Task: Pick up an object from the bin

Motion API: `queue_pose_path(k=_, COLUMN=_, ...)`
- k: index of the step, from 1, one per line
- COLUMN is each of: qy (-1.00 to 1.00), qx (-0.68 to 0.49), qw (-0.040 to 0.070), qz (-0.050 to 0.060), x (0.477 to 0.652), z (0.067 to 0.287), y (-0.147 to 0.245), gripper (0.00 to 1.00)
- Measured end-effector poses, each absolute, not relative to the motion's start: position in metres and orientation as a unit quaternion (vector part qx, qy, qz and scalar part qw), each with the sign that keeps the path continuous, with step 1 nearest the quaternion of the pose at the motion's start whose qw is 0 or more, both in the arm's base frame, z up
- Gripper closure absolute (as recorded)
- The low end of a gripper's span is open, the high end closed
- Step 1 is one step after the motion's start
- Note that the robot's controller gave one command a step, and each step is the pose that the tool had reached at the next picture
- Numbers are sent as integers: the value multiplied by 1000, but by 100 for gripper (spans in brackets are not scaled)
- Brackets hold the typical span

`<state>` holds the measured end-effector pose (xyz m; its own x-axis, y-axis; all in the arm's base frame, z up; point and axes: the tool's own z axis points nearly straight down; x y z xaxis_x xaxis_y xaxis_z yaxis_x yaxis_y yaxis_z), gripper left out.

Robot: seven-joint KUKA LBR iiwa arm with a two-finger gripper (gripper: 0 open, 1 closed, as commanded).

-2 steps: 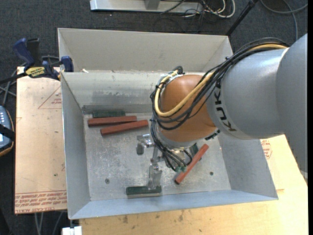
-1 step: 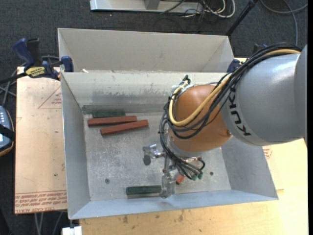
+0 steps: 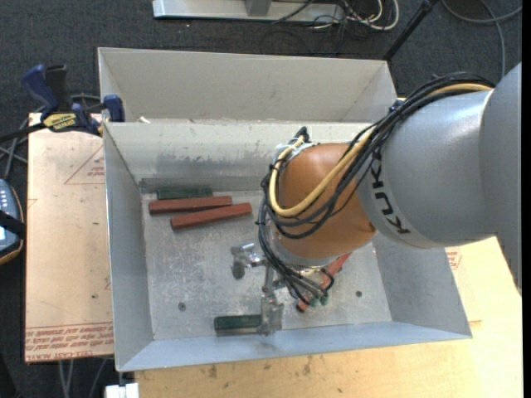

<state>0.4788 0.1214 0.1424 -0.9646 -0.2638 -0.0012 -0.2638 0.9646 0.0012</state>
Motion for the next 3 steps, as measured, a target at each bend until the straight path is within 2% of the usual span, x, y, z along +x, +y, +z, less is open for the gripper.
queue_pose_path(k=1, qy=982, qx=-188, qw=8, qz=1, x=485, z=70, y=122, gripper=0)
queue_pose_path(k=2, qy=985, qx=-170, qw=4, qz=1, x=482, z=71, y=115, gripper=100)
queue_pose_path(k=3, qy=985, qx=-170, qw=4, qz=1, x=482, z=71, y=115, gripper=100)
